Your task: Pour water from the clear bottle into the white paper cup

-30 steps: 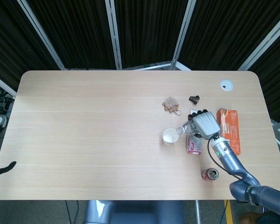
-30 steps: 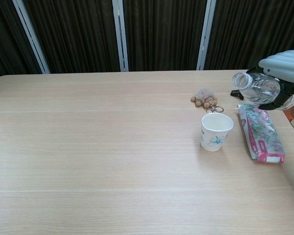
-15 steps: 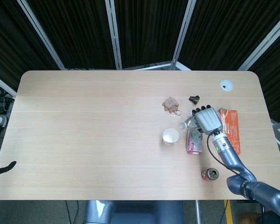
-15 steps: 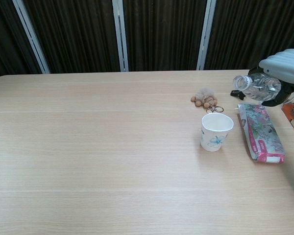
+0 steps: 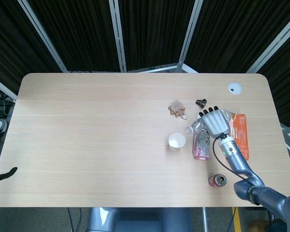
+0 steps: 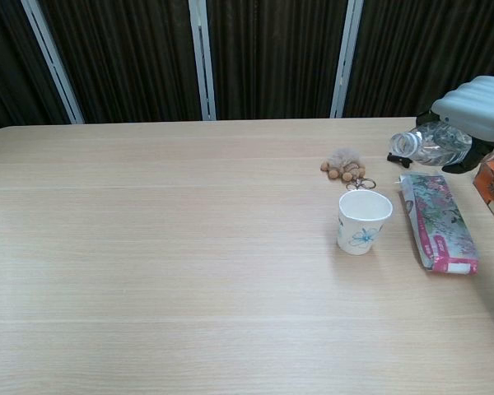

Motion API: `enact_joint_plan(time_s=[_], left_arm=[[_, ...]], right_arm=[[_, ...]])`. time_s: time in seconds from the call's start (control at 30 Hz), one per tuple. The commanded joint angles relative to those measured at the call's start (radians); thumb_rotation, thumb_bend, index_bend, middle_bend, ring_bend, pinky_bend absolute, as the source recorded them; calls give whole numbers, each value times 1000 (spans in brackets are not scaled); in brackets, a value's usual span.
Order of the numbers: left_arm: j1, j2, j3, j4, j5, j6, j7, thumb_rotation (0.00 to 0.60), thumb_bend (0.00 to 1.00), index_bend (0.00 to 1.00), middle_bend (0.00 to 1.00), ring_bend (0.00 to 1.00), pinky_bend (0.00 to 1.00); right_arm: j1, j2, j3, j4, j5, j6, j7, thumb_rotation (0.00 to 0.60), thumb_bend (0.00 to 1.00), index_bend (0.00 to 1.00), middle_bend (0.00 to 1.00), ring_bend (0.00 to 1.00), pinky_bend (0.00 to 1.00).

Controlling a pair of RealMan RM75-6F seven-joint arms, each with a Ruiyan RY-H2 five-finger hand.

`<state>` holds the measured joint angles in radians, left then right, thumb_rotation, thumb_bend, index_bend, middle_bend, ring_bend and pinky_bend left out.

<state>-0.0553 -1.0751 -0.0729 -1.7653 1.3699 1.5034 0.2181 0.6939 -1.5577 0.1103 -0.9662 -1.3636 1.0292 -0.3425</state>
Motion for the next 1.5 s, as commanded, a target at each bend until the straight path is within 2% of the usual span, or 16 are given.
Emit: enact_joint_plan(time_s=[0.03, 0.93, 1.5], left_arm=[[0, 0, 0, 0, 1, 1, -1, 600, 0, 0, 0, 0, 0], [-1, 2, 0, 0, -1, -2, -5, 600, 0, 0, 0, 0, 0], [0, 2, 1, 0, 1, 0, -7, 600, 0, 0, 0, 0, 0]], right_arm=[[2, -2, -6, 11, -15, 10, -16, 600, 588, 427, 562, 458, 443], [-5, -11, -1, 34, -44, 55, -137, 600, 611, 429, 582, 479, 447], [-7, -14, 0, 36, -57, 63, -147, 600, 615, 431, 584, 480, 448]])
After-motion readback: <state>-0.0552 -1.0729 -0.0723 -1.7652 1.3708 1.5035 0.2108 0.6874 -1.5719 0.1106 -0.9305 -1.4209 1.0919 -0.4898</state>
